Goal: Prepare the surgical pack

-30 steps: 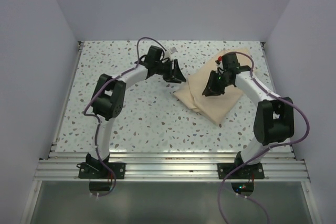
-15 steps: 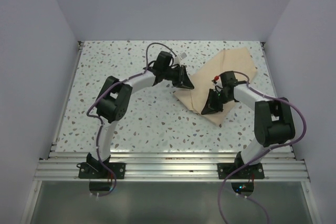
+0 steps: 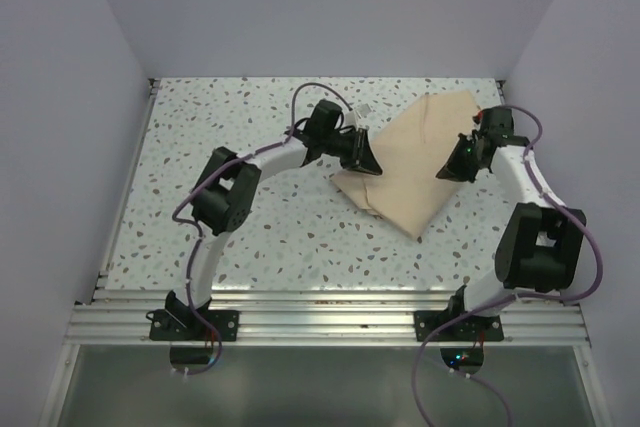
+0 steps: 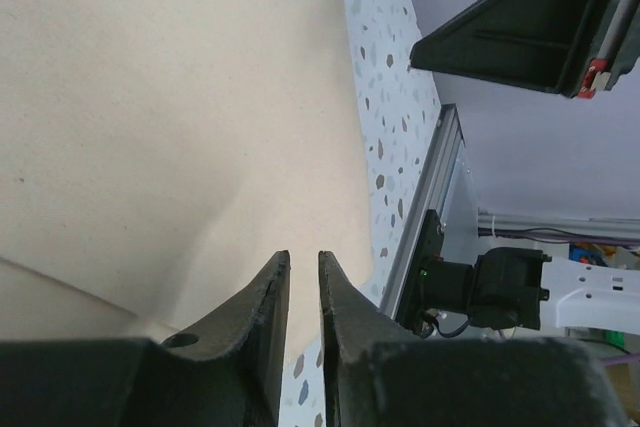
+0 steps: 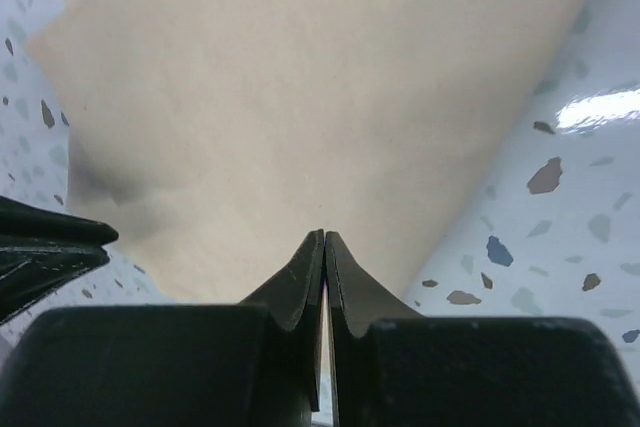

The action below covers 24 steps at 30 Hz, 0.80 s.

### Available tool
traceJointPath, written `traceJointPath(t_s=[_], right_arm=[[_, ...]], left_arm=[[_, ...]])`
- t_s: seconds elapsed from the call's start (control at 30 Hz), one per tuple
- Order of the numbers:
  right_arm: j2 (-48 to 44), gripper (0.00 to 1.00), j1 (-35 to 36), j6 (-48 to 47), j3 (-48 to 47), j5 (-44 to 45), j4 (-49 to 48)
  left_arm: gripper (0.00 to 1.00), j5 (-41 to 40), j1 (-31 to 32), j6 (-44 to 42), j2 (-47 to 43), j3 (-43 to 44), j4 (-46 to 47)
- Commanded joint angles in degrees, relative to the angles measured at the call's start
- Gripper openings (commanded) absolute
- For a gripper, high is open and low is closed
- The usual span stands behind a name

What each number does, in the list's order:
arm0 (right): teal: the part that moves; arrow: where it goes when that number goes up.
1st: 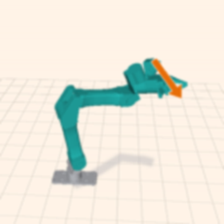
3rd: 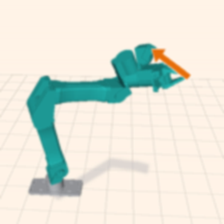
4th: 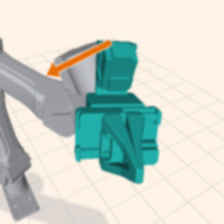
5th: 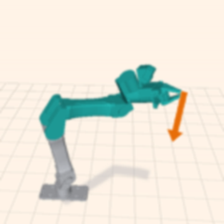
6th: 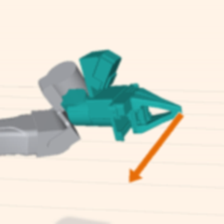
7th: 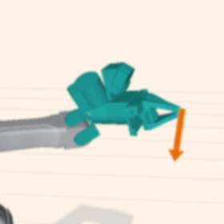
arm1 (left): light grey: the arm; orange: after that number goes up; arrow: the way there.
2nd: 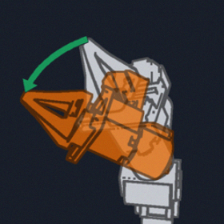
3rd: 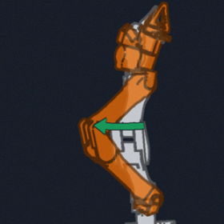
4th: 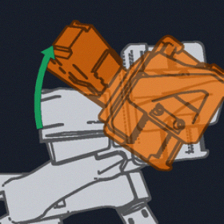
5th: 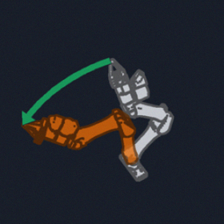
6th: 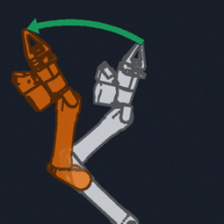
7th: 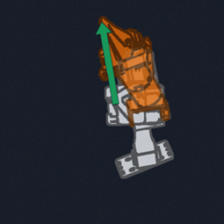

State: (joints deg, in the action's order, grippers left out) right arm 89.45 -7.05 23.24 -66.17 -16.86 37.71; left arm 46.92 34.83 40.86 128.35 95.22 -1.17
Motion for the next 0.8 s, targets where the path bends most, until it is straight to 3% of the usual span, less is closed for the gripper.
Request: traceJointPath(t_s=[0.0,0.17,0.33,0.5,0.77], right_arm=[[1.69,0.04,-0.51,-2.24,-4.57,4.48,-0.44],[9.59,0.04,-0.51,-0.05,-9.67,2.19,-5.72],[17.41,0.05,0.63,4.7,-13.01,-7.3,-13.18],[23.31,0.05,2.92,5.41,-15.56,-8.98,-14.6],[27.44,0.04,5.46,3.92,-10.21,-8.01,-14.24]], left_arm=[[0.22,-0.77,0.15,-3.94,2.43,5.94,-3.39],[0.25,-2.53,-0.81,-4.04,4.09,6.9,-4.1],[0.25,-3.76,-2.13,-5.26,5.41,8.84,-6.03],[0.25,-4.29,-3.36,-5.7,4.62,8.67,-6.56],[0.25,-6.4,-5.65,-7.81,2.08,7.53,-9.64]])
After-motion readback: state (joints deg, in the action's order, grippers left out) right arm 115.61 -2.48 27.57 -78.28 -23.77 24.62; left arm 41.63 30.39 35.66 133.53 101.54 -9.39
